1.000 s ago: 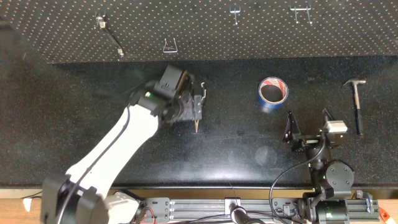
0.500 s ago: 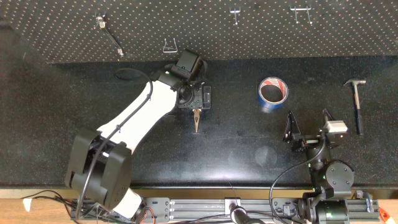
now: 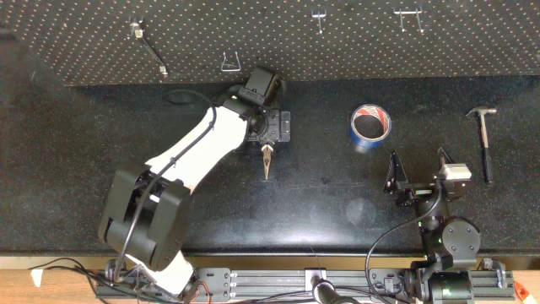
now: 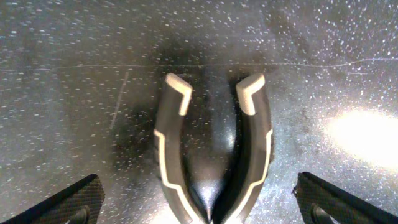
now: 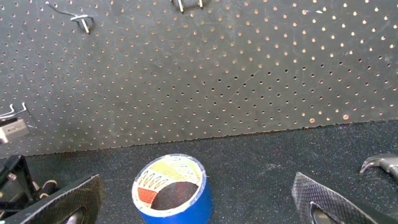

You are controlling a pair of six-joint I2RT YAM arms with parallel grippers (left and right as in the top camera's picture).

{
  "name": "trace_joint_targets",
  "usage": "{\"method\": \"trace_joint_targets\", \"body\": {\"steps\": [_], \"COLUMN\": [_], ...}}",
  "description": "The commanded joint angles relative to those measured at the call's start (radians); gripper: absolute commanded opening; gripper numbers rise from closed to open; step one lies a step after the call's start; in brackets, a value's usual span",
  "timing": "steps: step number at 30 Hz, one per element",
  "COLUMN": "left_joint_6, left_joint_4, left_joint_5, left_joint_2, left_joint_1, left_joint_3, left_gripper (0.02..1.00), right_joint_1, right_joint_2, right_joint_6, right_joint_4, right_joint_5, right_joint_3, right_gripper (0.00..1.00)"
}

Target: Place Tools Onto Pegboard

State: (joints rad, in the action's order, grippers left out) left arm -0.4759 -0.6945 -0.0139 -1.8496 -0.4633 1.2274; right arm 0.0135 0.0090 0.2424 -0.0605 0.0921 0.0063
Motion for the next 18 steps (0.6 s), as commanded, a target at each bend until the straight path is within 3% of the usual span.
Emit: {"method": "trace_joint_targets", "body": {"steps": [1,18], "left_joint_6": [0.009,-0.049], "left_joint_4": [-0.001,0.032], "left_joint_5": [-0.037,-0.072], "left_joint_2": [-0.044,-0.057], "left_joint_1": [-0.023,-0.023], "left_joint_3": [0.02,0.02], "left_gripper": [0.996,0.996], "right_joint_1": [0.005,0.005], "right_joint_2": [-0.008,-0.008], "right_joint_6": [0.011,0.011], "right_joint_4": [-0.005,-0.005], "right_joint_5": [0.016,0.016], "right_joint_3": [-0.002,-0.002], "right_gripper": [0.989,0.989]}}
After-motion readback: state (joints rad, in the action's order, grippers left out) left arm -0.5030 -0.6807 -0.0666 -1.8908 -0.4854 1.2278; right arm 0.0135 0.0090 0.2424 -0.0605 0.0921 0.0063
